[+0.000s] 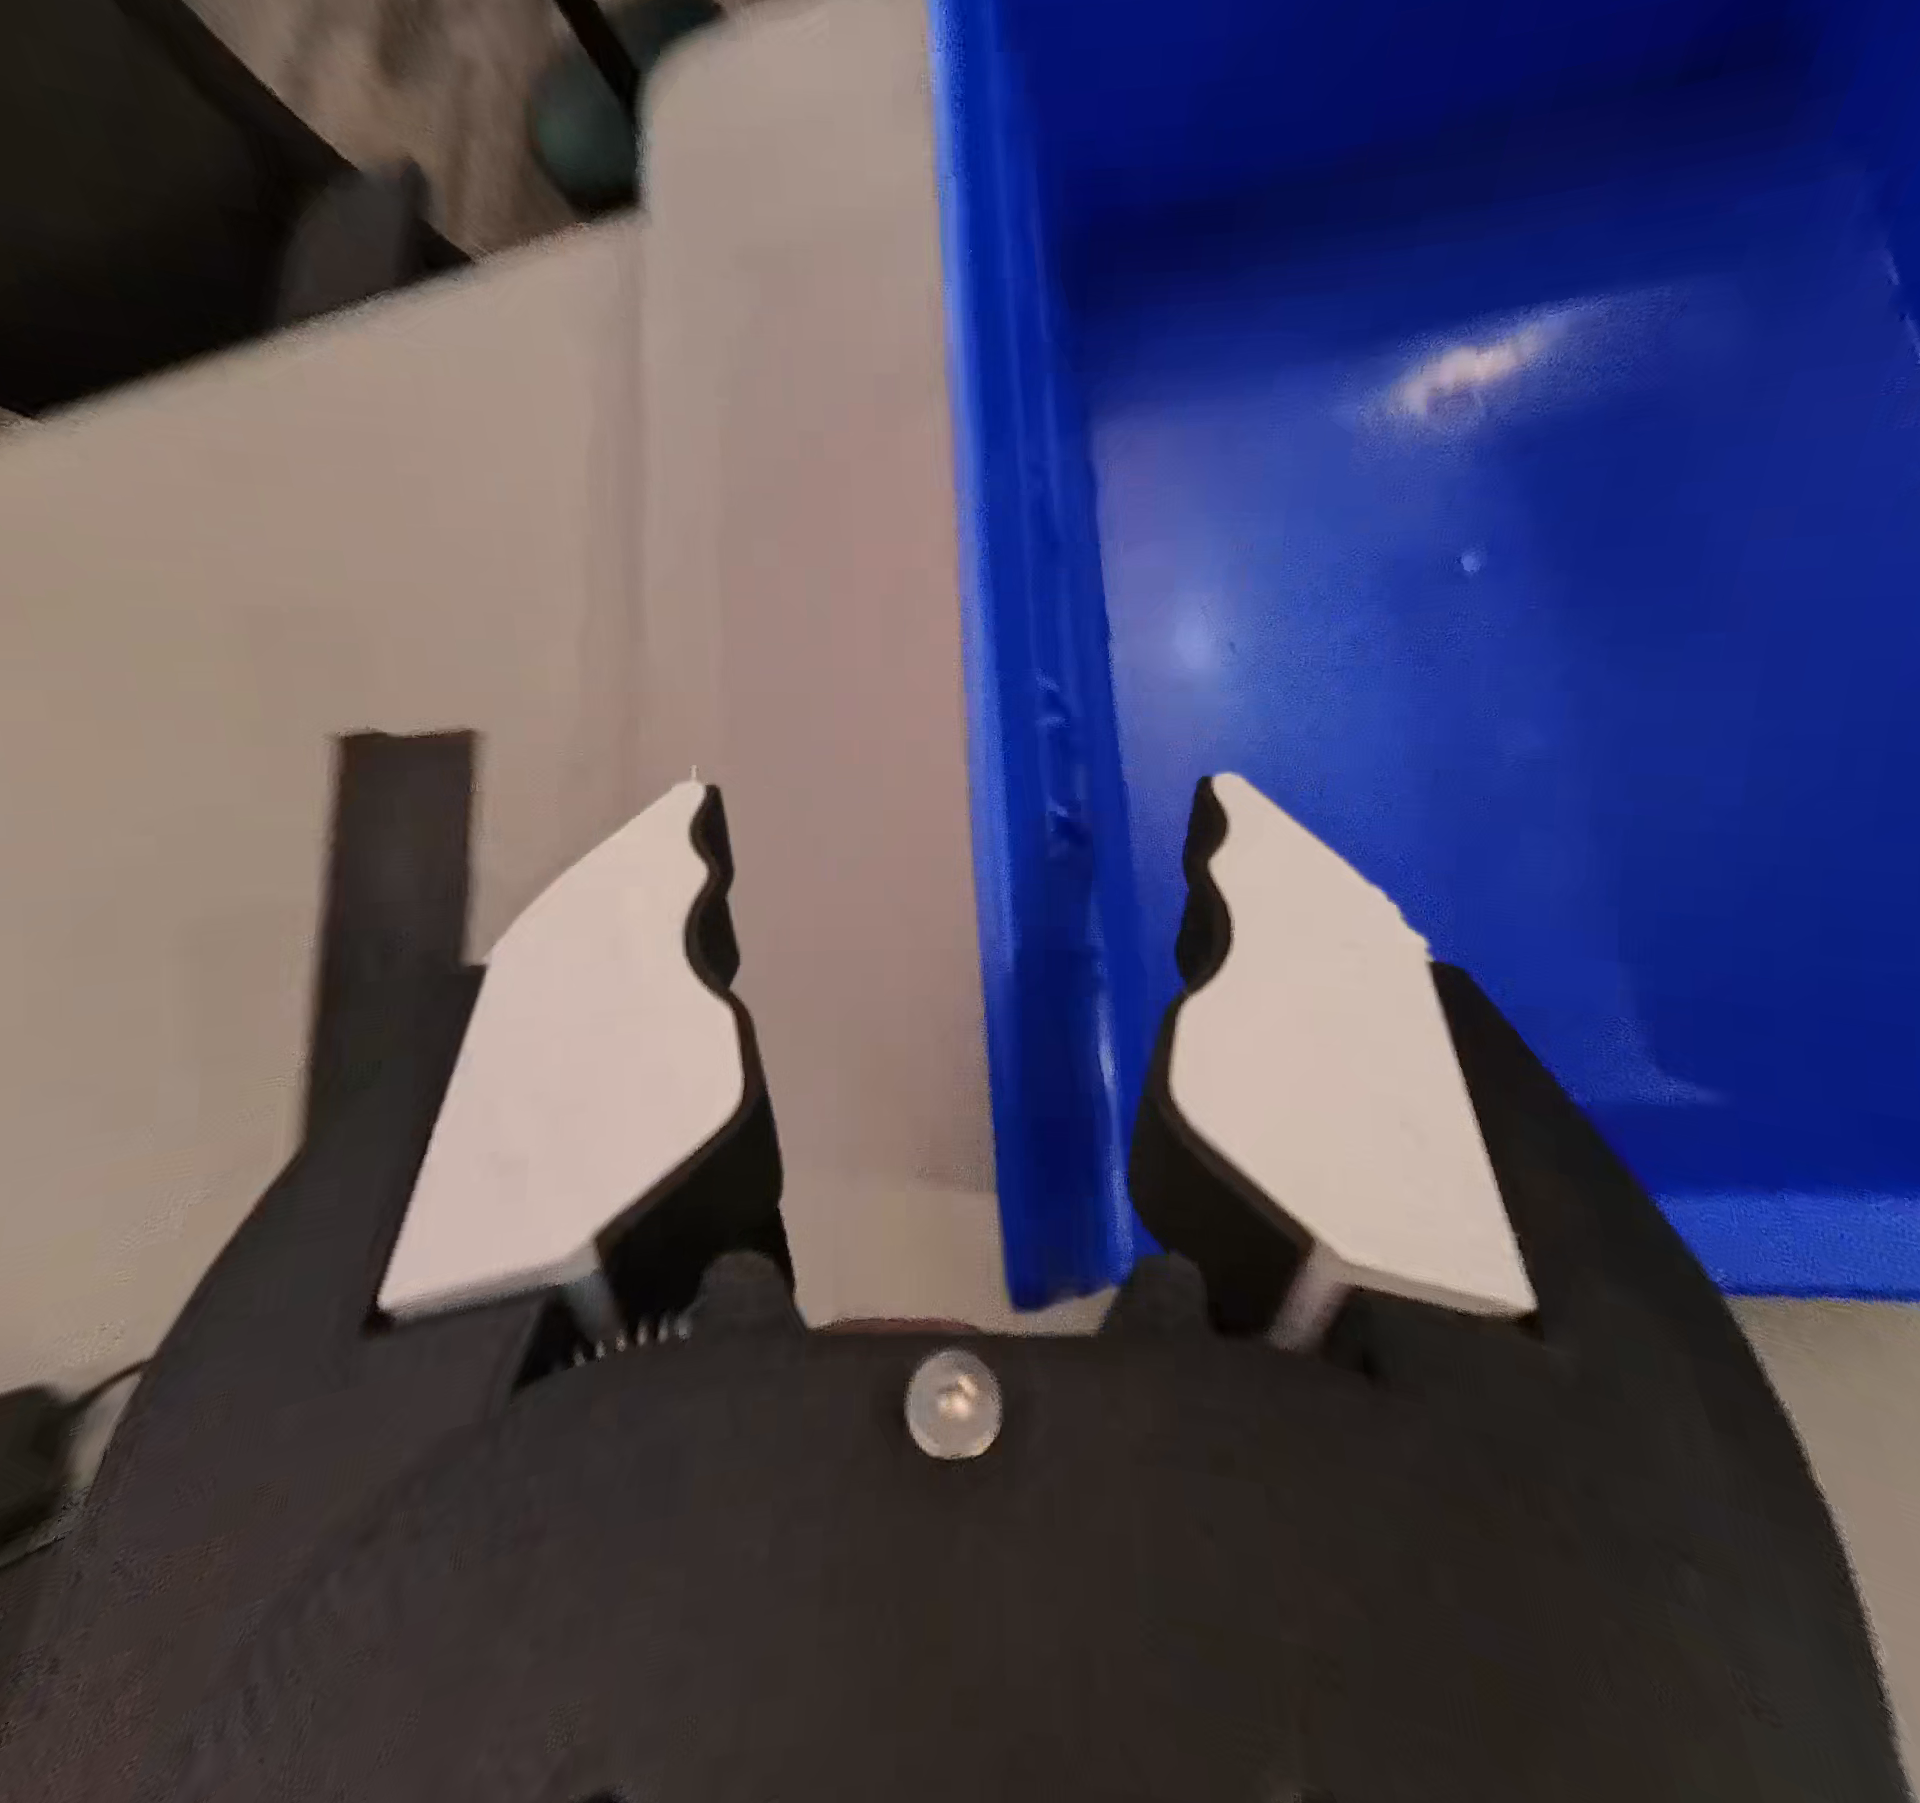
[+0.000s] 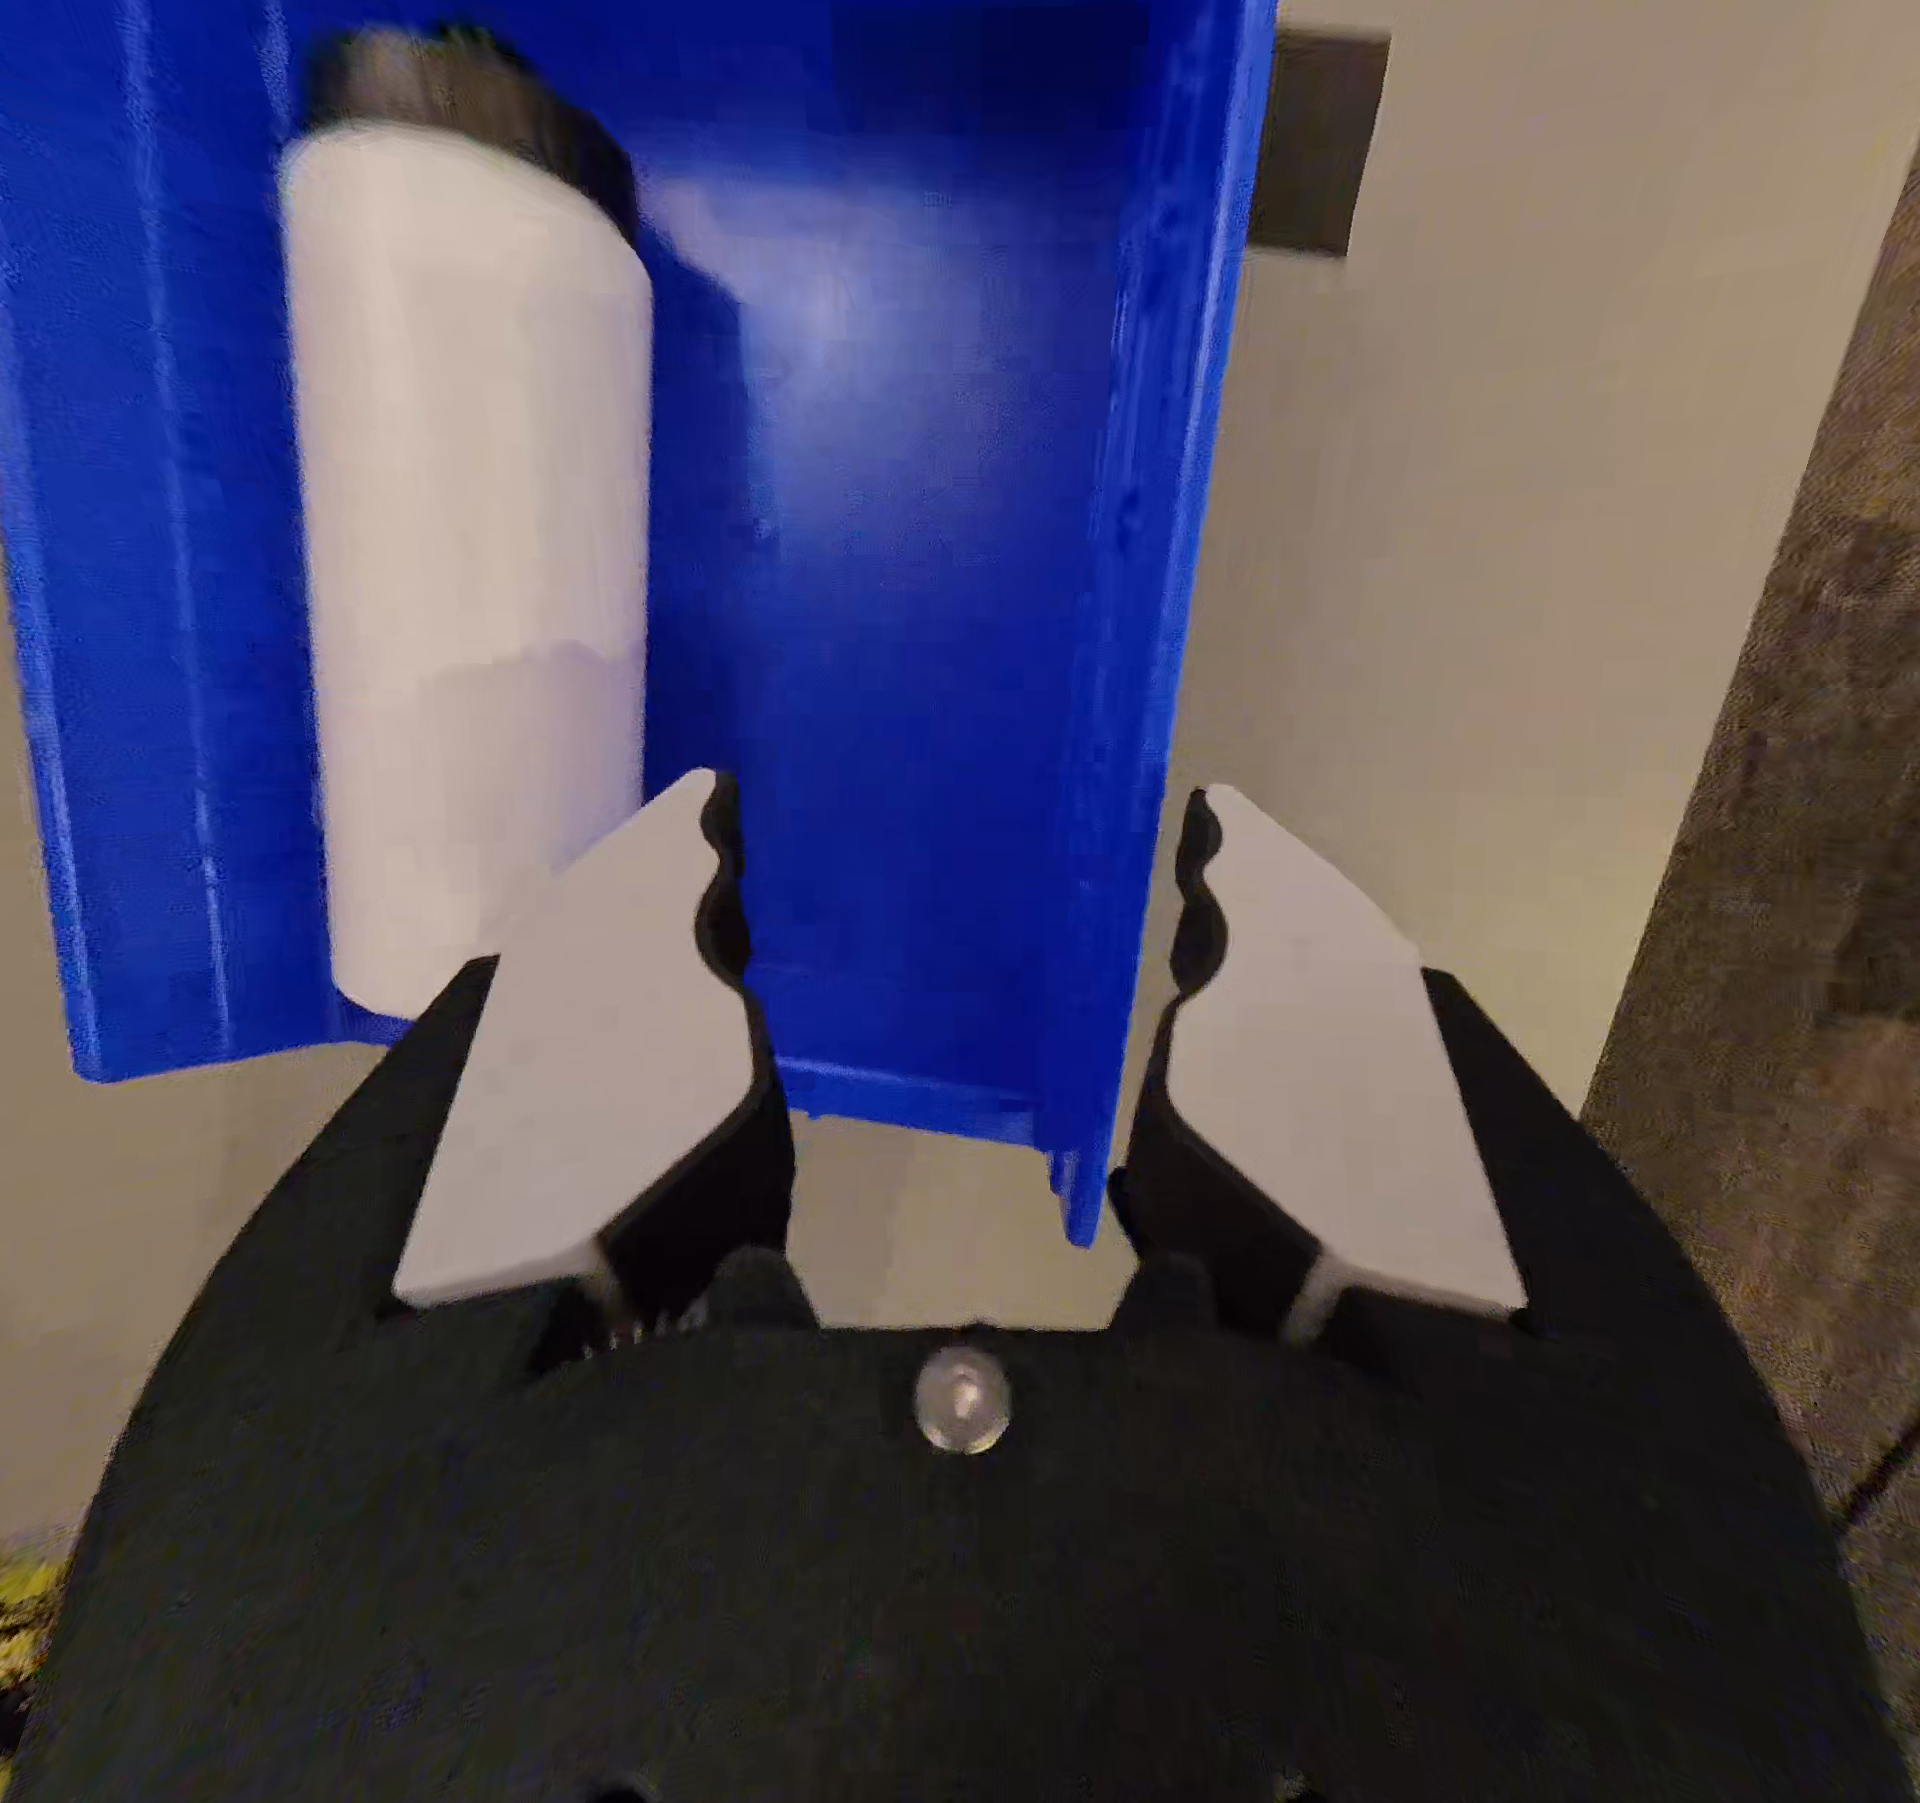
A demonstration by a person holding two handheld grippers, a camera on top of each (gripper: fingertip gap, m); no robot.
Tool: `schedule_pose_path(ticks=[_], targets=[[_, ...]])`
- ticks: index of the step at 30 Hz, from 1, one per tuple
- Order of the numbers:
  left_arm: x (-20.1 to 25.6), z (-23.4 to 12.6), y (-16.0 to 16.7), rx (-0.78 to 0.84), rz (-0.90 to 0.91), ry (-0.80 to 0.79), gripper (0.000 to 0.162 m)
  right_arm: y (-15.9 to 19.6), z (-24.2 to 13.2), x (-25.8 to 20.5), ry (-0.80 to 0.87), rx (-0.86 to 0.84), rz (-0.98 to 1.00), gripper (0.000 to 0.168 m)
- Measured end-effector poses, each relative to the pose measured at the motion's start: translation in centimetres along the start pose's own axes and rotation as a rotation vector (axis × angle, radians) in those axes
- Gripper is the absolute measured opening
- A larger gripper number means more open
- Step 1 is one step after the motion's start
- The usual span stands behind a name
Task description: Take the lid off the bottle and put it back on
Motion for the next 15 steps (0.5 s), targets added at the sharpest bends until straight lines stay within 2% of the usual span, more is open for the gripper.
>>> schedule_pose_path(ticks=[1,4,6,8,15], targets=[[0.3,0.8,0.7,-0.051,-0.009,0.048,0.082,1.0,0.8,0.4,-0.021,-0.055,0.004,0.077],[1.1,1.1,0.9,-0.03,-0.046,0.161,0.04,3.1,2.9,1.0,-0.006,-0.143,-0.059,0.037],[1.1,1.1,1.0,-0.041,-0.043,0.18,0.016,3.6,3.2,1.4,0.035,-0.11,-0.11,0.007],[0.8,1.1,1.1,-0.044,-0.044,0.218,0.007,3.9,3.2,1.4,0.009,-0.086,-0.078,0.006],[0.0,-1.8,4.4,-0.04,0.006,0.306,0.006,7.0,2.1,-0.3,-0.01,-0.108,-0.178,0.005]])
Point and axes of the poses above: each gripper's, where its closed fingertips meet, z out along the fingers, y out of its underside, x = y × z across the jaws, the point moved 7 cm from there along -z, back along the fingers, and after that the axes turned 6 degrees about -z, right-handed, at the moved point
